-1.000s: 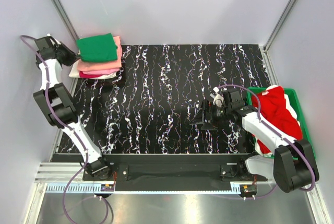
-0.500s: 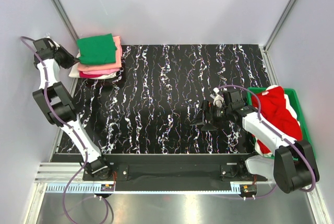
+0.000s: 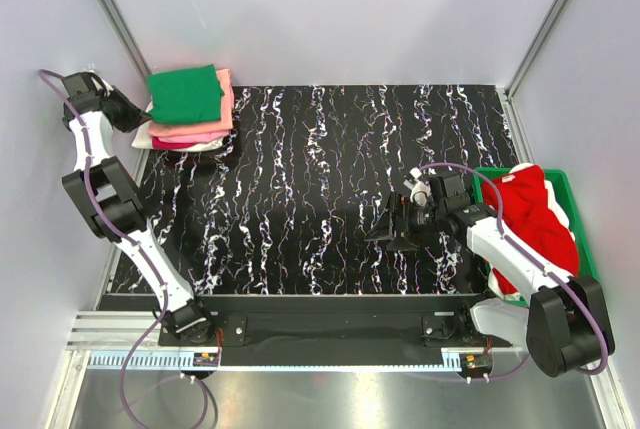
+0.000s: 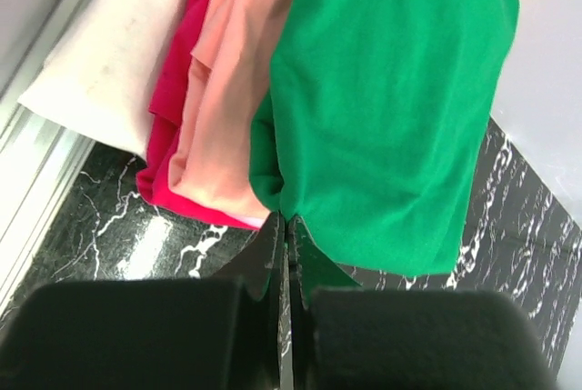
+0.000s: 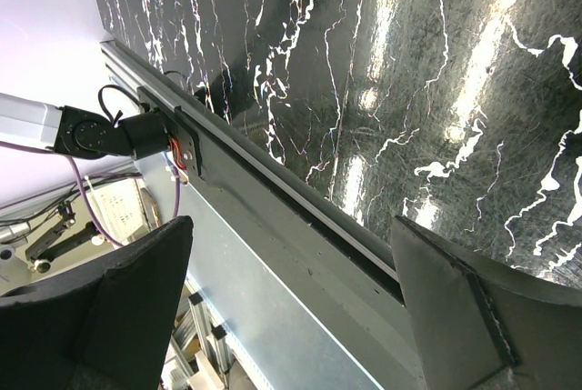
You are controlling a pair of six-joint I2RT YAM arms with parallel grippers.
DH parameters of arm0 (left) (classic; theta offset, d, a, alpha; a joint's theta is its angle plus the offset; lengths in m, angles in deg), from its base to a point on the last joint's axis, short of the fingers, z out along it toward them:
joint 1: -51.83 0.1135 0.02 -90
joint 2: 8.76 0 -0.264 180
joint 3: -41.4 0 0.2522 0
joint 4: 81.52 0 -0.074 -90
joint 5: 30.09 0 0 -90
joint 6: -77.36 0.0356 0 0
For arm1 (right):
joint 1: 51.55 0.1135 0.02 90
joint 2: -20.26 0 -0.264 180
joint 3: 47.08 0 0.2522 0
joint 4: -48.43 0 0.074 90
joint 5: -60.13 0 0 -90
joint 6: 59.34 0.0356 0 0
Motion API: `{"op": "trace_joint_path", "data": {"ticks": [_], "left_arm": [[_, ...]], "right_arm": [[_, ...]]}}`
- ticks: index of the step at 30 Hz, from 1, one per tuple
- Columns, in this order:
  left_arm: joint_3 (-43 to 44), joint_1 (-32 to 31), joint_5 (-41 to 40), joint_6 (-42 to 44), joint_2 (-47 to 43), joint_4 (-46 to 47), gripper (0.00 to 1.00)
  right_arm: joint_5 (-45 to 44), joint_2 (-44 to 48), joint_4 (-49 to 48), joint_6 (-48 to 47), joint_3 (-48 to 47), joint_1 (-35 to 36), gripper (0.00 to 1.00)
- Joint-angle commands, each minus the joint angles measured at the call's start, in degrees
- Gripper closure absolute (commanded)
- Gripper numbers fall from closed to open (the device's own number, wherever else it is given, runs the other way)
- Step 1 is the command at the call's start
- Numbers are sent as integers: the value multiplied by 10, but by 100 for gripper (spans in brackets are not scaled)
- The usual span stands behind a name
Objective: Fold and stack the t-shirts
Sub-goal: Neatly place the folded tshirt to the corner, then reset both grippers
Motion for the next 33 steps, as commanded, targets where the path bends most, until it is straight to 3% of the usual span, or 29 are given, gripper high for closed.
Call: {"op": "trace_joint_path", "data": {"ticks": [1, 9, 11, 13, 14, 18, 23, 24, 26, 33], "left_arm": [[56, 20, -43, -12, 20, -2, 100], [110, 22, -40, -14, 47, -22, 100], [97, 23, -39, -11, 46, -20, 90], [65, 22, -39, -12, 36, -9, 72], [55, 23, -39, -14, 33, -9, 50], [-16, 21, -38, -31, -40, 23, 23], [-86, 7, -41, -41, -127, 44, 16], [-90, 0, -42, -41, -136, 40, 5], [-125, -11, -43, -38, -174, 40, 1], [-297, -67, -61, -23, -349, 32, 1]], "right_arm": [[1, 16, 5, -9, -7, -3, 3], [4, 13, 6, -11, -8, -3, 3], [5, 10, 5, -12, -9, -3, 3], [6, 9, 4, -11, -7, -2, 3], [6, 8, 3, -11, -8, -3, 3], [8, 13, 5, -10, -10, -3, 3], [9, 25, 8, -4, -13, -3, 3], [9, 28, 8, -3, -13, -3, 3], [8, 32, 8, 1, -19, -2, 3], [-27, 46, 50, -3, -67, -3, 3]]}}
